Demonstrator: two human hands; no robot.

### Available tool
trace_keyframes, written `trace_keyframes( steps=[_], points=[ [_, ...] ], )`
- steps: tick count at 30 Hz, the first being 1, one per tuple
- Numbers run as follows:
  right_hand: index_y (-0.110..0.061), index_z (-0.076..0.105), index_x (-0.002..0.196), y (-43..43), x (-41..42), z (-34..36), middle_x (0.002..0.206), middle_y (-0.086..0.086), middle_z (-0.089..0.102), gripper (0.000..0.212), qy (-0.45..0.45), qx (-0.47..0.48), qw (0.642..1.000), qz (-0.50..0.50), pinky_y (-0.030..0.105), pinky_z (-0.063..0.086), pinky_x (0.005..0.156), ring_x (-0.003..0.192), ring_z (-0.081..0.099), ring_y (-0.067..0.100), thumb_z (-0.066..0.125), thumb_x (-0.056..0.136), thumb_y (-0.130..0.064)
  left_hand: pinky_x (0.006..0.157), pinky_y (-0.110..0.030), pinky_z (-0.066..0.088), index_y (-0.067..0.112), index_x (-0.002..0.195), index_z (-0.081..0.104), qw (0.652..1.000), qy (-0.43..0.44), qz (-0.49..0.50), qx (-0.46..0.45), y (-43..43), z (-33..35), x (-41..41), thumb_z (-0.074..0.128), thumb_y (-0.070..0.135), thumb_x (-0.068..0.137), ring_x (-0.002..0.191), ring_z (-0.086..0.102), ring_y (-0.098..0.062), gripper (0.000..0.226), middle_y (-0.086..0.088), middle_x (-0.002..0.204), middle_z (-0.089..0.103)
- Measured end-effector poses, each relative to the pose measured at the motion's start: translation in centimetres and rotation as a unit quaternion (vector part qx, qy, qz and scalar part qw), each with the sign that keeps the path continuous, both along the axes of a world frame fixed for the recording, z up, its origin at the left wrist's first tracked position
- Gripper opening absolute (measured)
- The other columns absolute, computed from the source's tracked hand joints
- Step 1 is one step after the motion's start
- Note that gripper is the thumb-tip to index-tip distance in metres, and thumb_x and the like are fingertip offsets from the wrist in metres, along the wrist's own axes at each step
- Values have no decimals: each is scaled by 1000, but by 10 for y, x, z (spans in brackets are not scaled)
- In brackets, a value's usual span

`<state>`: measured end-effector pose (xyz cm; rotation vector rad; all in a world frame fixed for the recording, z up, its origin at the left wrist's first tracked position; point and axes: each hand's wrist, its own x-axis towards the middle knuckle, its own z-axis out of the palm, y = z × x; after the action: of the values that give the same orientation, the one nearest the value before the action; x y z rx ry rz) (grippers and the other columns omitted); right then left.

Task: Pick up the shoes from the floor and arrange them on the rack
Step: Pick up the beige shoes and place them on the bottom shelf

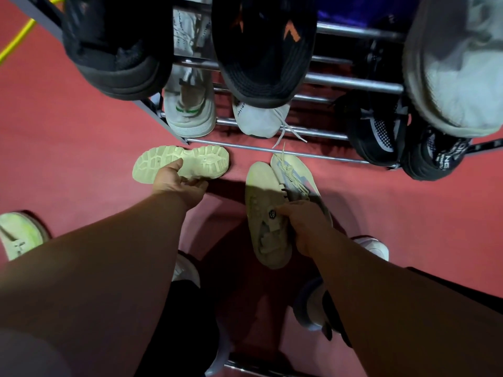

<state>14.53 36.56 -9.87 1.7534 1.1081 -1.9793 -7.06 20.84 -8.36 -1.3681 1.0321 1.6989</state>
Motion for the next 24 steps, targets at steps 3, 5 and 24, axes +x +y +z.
trace_keyframes(
  steps=[3,5,24],
  points=[
    [-7,67,100,0,0,-1,97,19,76,23,-11,33,999,27,46,62,76,89,74,35,80,81,-4,110,-48,41,-1,122,45,1000,-4,-16,-10,7,-3,0,61,30,97,120,60,-31,42,-15,108,58],
    [-12,62,102,1,-1,1,101,16,72,31,-14,43,998,41,42,61,73,90,72,31,82,80,-4,108,-48,44,-3,110,51,999,-10,-31,-14,7,-5,-2,64,30,96,112,64,-28,39,-11,102,59],
    [-1,61,71,1,-16,26,66,18,61,13,-5,-6,999,54,34,57,62,59,64,29,52,70,-10,62,-33,60,18,84,76,666,194,-685,-224,-46,6,61,80,32,74,63,69,-17,18,-1,71,73]
  ],
)
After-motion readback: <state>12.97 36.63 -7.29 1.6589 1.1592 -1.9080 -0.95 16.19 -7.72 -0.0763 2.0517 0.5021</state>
